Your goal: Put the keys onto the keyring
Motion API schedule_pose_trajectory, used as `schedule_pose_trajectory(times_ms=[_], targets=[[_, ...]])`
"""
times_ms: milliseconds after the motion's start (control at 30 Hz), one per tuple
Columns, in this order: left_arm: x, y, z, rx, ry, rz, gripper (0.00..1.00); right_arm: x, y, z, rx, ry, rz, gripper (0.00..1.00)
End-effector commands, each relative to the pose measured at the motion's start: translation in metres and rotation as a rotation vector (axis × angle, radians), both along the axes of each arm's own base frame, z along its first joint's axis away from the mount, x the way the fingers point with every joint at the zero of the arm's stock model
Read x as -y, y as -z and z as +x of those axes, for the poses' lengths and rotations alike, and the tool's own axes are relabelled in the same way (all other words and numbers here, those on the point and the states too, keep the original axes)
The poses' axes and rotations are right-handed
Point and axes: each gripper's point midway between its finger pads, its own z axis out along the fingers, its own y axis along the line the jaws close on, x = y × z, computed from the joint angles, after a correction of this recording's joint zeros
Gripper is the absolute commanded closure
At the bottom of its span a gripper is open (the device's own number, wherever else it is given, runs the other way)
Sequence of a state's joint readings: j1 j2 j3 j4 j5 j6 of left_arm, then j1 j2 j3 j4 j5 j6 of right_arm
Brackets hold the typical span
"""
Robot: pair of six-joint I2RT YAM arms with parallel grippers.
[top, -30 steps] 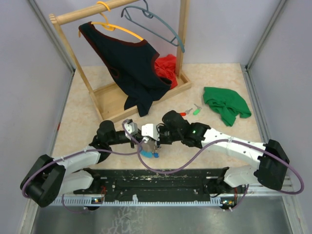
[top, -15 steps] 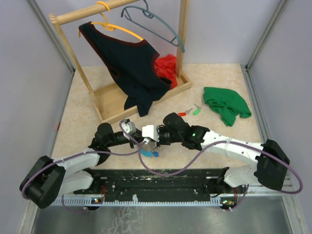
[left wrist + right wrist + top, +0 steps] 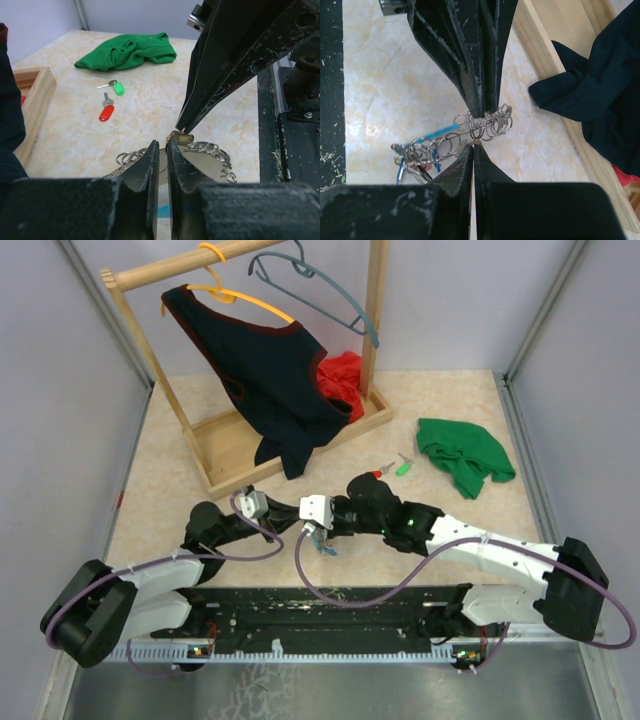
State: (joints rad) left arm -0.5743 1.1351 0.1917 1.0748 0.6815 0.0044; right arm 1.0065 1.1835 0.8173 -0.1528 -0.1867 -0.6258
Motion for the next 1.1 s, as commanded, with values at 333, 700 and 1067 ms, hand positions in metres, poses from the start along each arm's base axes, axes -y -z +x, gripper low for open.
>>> schedule_pose_trajectory(times_ms=[333,700,1067], targets=[[0.007,-0.004,-0.008,0.093,0.101,0.023,0.75,0.009,-0.031,-0.007,0.071,-0.046,-0.029,1.00],[0.022,0.000,-0.024,0.060,0.275,0.055,0.58,0.011,-0.041,-0.007,0.087,-0.058,-0.047,1.00],[0.034,0.007,-0.019,0.010,0.323,0.071,0.56,0.008,-0.041,-0.011,0.078,-0.083,-0.041,1.00]])
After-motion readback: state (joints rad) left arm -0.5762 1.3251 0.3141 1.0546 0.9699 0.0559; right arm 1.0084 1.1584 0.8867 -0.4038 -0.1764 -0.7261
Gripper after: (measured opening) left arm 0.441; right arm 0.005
